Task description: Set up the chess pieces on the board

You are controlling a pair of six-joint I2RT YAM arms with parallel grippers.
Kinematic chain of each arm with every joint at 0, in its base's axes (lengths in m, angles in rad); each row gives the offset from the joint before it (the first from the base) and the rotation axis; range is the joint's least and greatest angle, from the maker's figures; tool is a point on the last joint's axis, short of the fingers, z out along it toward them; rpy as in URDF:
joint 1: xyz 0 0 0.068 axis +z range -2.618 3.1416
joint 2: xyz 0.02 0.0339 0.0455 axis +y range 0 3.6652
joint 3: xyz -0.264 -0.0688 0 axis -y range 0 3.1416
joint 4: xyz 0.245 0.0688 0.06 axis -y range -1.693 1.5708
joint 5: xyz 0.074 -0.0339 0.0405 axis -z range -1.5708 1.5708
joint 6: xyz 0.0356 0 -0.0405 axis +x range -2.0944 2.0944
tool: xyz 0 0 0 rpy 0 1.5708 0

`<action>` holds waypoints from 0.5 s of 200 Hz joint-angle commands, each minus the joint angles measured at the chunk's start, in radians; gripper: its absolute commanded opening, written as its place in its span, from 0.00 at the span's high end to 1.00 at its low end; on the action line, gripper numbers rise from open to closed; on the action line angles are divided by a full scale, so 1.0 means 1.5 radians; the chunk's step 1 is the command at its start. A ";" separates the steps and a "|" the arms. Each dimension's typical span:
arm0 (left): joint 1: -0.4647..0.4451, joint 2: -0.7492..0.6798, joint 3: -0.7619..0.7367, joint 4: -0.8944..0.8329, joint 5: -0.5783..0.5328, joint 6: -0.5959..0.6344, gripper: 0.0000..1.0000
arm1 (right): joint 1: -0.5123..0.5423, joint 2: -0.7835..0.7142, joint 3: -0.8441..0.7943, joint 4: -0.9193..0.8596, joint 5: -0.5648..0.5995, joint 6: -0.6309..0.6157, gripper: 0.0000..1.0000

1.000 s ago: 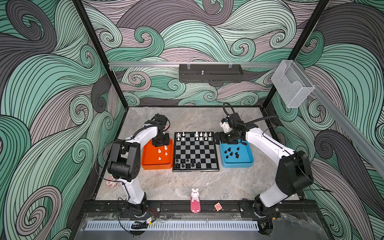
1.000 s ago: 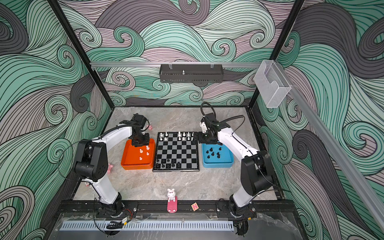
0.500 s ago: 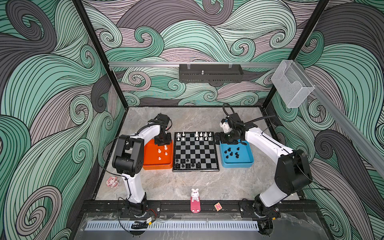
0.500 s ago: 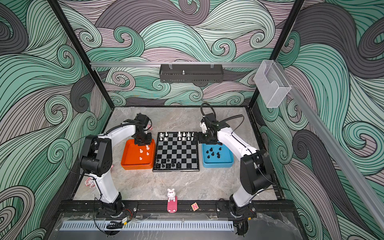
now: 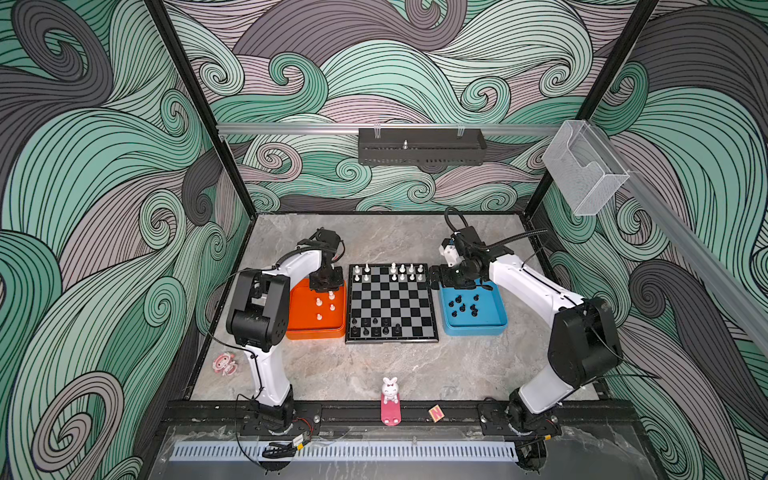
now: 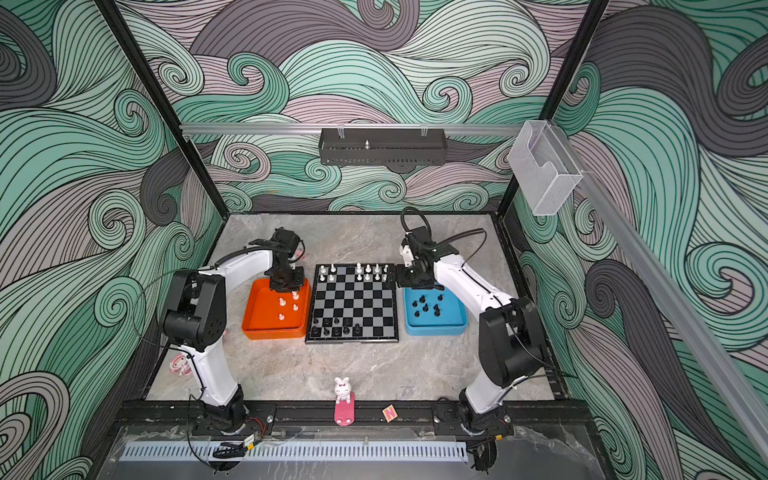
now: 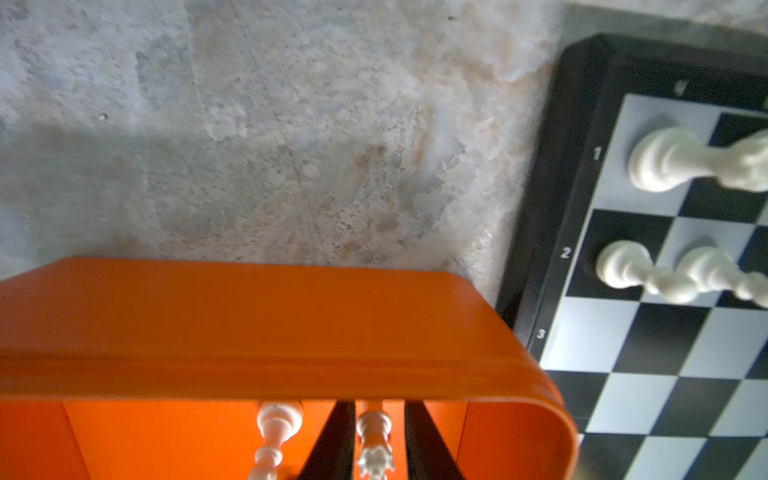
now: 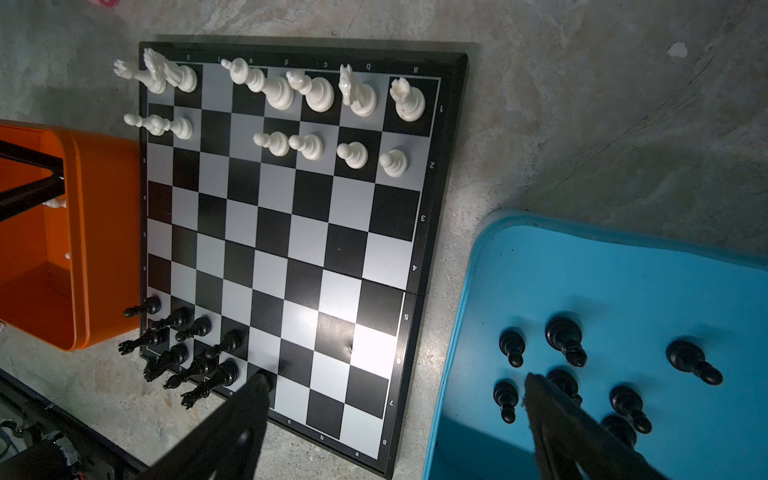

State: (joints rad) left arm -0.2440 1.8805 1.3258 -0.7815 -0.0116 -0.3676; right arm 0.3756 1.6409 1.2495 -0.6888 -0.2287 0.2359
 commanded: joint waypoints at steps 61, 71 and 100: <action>-0.005 0.014 0.022 -0.030 -0.015 0.000 0.75 | -0.005 0.014 -0.007 0.007 -0.005 -0.008 0.05; -0.005 0.015 0.023 -0.030 -0.015 0.000 0.75 | -0.005 0.014 -0.007 0.007 -0.006 -0.008 0.05; -0.006 0.016 0.026 -0.031 -0.013 0.001 0.79 | -0.006 0.014 -0.008 0.008 -0.005 -0.008 0.05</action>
State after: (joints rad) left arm -0.2451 1.8881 1.3266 -0.7933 -0.0166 -0.3676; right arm 0.3756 1.6508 1.2484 -0.6830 -0.2291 0.2359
